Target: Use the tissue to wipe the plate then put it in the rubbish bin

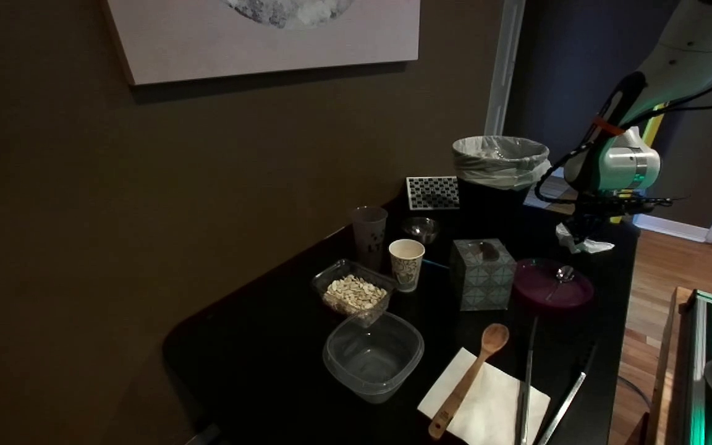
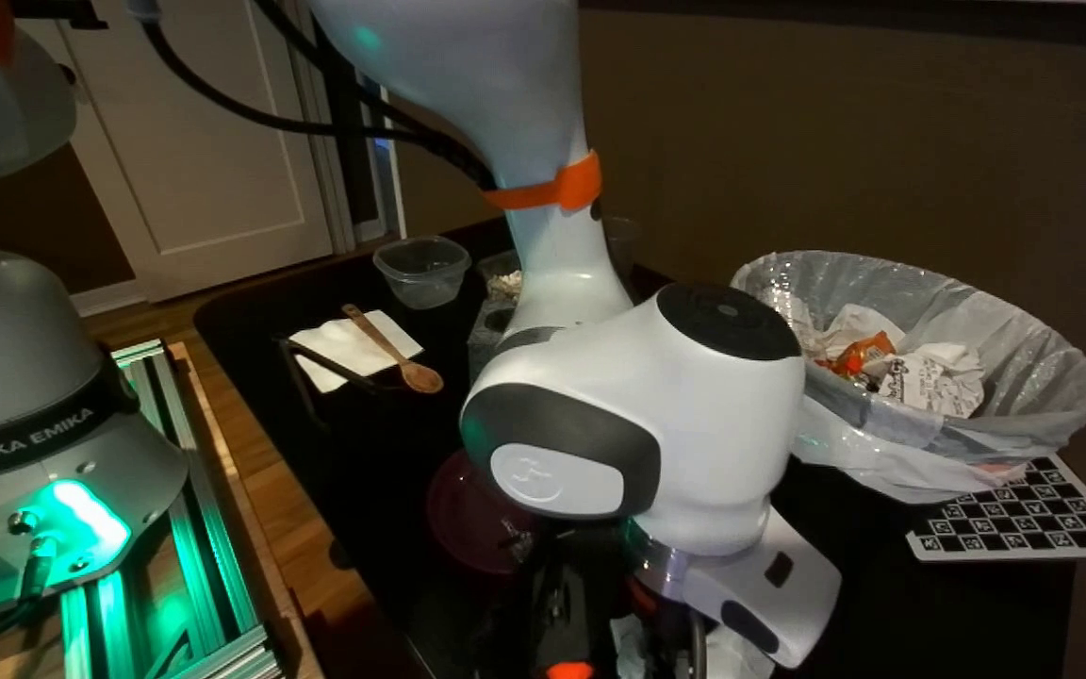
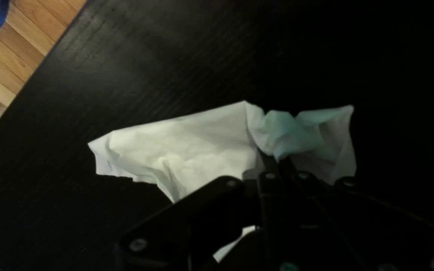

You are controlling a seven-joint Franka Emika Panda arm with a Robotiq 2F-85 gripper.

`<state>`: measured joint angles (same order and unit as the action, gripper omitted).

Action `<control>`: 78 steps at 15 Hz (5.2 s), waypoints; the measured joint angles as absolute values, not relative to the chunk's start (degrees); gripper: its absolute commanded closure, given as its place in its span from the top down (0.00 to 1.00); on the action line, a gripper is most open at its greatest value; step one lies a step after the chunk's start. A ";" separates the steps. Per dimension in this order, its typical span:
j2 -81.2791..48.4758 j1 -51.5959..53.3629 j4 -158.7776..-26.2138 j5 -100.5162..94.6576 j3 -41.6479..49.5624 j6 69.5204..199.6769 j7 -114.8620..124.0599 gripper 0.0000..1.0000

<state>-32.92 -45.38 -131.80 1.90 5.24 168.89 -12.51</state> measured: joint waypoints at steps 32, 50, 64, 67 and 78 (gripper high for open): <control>-34.46 -35.88 -132.09 3.90 8.25 166.33 -11.77 0.01; -26.78 -46.57 -136.86 5.33 6.57 162.72 -13.88 0.01; 15.30 -38.75 -157.09 1.49 15.98 159.24 -17.12 0.01; 25.71 -37.13 -156.07 2.05 15.91 153.42 -17.07 0.01; 40.34 -24.10 -144.47 0.10 11.05 145.37 -6.31 0.01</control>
